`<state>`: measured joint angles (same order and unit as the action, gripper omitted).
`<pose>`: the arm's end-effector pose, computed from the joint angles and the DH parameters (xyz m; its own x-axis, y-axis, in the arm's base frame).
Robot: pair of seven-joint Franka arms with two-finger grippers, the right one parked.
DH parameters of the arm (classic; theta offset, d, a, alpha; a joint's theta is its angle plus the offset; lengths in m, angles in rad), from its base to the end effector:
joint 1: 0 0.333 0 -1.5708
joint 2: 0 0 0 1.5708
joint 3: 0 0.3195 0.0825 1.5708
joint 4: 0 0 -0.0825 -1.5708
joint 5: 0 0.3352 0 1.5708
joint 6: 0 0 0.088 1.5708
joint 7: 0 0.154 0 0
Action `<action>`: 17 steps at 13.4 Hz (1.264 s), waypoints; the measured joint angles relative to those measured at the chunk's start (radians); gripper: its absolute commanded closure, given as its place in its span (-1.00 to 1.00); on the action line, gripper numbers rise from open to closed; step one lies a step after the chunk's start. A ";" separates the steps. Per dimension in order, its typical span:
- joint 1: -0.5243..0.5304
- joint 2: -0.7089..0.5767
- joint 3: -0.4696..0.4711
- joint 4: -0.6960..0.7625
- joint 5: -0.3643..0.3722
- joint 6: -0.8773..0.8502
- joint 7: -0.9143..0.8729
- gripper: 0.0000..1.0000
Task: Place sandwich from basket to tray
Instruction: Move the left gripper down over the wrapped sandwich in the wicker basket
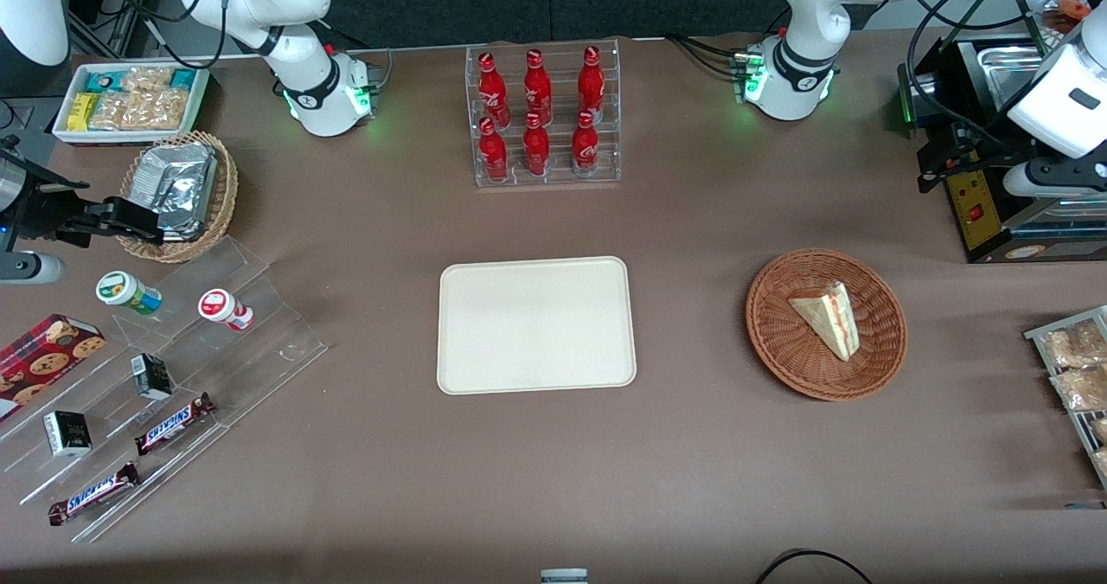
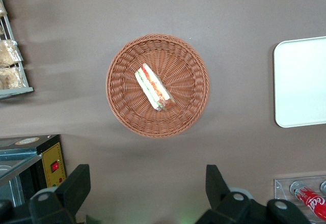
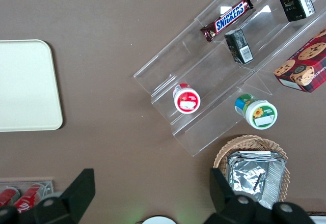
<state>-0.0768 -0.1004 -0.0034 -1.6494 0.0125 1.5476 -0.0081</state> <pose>0.4698 -0.0359 0.5948 0.9974 -0.0717 -0.0013 -0.0717 -0.9973 -0.0129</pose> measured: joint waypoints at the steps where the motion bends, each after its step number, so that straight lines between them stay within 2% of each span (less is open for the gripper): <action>1: 0.000 0.000 0.000 0.000 0.000 0.000 0.000 -0.99; 6: 0.000 0.000 0.000 -0.001 0.000 -0.003 -0.017 -0.99; 11: 0.000 0.073 -0.004 -0.036 0.000 0.011 -0.298 -0.99; 15: -0.001 0.206 -0.013 -0.096 0.000 0.138 -0.350 -0.99; 17: -0.001 0.242 -0.013 -0.171 0.000 0.280 -0.390 -0.99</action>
<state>-0.0774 0.1415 -0.0165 -1.8203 0.0126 1.8271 -0.3983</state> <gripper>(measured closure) 0.000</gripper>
